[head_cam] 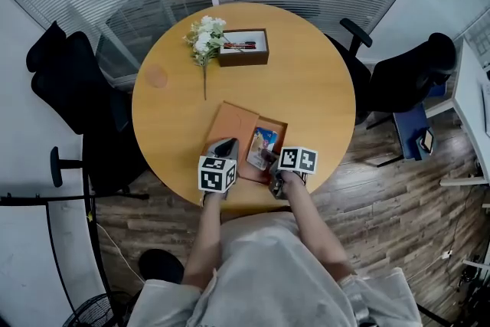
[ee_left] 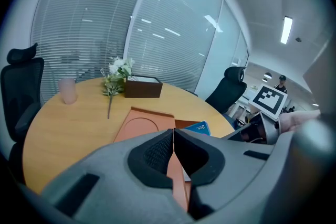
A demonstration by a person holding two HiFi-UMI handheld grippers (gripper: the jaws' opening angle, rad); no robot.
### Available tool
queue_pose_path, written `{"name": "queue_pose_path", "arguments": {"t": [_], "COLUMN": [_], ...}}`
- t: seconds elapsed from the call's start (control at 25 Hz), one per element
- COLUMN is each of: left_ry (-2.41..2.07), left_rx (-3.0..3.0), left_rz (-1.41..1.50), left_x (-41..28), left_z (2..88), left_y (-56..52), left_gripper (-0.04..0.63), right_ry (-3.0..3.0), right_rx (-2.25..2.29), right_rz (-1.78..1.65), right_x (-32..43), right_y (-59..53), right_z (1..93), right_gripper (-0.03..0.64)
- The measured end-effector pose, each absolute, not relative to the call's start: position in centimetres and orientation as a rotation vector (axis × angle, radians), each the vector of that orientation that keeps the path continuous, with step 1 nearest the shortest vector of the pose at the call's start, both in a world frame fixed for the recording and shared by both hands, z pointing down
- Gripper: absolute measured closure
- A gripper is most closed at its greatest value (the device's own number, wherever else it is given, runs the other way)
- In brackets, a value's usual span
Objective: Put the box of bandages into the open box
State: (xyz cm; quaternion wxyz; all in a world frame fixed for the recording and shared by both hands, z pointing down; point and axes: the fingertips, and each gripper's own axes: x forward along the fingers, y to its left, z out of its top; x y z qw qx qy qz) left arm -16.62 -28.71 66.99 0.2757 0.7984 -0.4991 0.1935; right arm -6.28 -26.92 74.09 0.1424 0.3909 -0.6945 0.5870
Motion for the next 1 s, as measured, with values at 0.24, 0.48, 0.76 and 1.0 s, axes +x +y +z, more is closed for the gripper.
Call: {"name": "queue_pose_path", "arguments": {"t": [0.24,0.48,0.76,1.0], "left_ry": [-1.339,-1.334,-1.328,-1.330], "left_rx": [2.148,2.161,2.163,2.163], "left_rz": [0.526,0.524,0.525,0.524], "left_x": [-16.81,-16.69,-16.67,-16.69], "left_z": [66.90,66.58,66.63,66.63], "left_y": [-28.52,-28.80,-28.57,-28.41], "left_gripper": [0.584,0.584,0.584,0.584], "right_ry": [-1.976,-1.966,-1.975,-1.983], "right_rx": [1.111,1.116,1.128,1.142], "right_rz": [1.755,1.745,1.746,1.738], "right_x": [-6.76,-6.81,-6.60,-6.30], "right_y": [-26.36,-26.60,-26.53,-26.42], "right_z": [74.75,74.70,74.53,74.56], "right_gripper": [0.529,0.526,0.502,0.477]}}
